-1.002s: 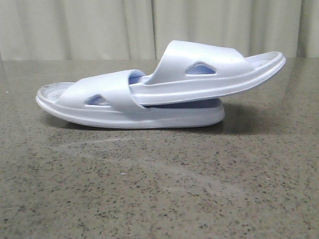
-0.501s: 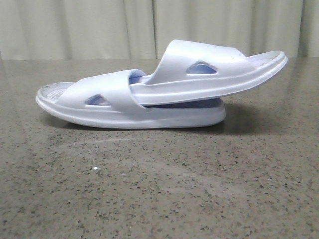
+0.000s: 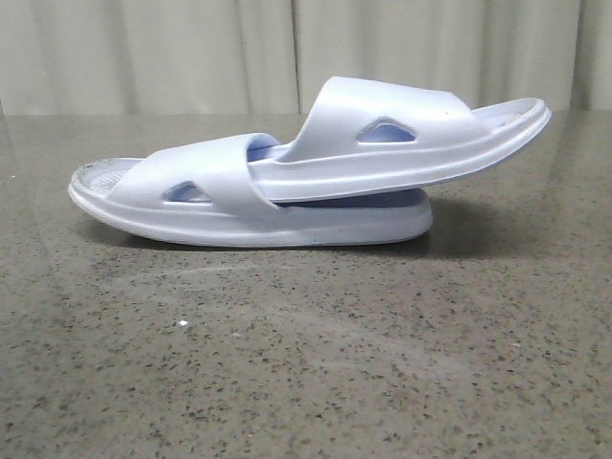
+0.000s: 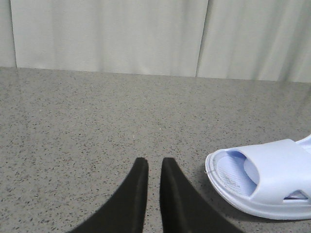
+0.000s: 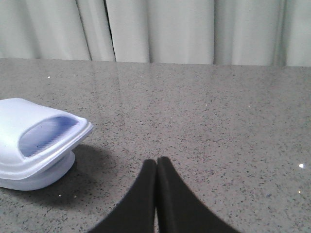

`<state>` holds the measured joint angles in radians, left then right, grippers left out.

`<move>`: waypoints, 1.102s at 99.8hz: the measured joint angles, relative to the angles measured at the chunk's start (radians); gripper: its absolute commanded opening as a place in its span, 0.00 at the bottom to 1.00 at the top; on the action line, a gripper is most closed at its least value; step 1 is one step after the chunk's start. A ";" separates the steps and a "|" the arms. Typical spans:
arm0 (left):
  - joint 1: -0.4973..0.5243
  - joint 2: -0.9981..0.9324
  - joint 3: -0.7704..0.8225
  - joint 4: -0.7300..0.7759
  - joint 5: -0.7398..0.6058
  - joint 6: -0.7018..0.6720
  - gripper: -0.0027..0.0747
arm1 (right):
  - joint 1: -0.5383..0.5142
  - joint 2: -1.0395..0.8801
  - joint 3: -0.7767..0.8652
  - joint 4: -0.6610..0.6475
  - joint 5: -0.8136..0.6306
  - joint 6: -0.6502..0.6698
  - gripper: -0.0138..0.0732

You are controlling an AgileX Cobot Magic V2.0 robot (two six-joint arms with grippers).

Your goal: Insert blue slippers together front up

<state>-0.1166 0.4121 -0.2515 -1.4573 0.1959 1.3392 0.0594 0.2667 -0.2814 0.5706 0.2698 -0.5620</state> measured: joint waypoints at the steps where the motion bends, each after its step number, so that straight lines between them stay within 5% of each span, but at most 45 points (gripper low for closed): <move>1: 0.000 0.000 0.000 0.000 0.000 0.000 0.06 | 0.000 0.000 0.000 0.000 0.000 0.000 0.04; 64: 0.000 -0.004 0.010 0.002 -0.004 0.000 0.06 | 0.000 0.000 0.000 0.000 0.004 -0.001 0.04; 79: 0.000 -0.072 0.010 0.110 -0.049 -0.045 0.06 | 0.000 0.000 0.000 0.000 0.004 -0.003 0.04; 88: 0.000 -0.134 0.014 0.335 -0.079 -0.229 0.06 | 0.000 0.000 0.000 0.000 0.004 -0.003 0.04; 110: 0.000 -0.294 0.107 1.116 -0.058 -1.025 0.06 | 0.000 0.000 0.000 0.000 0.004 -0.003 0.04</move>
<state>-0.1166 0.1183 -0.1441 -0.3413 0.1380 0.3147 0.0594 0.2667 -0.2814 0.5706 0.2739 -0.5646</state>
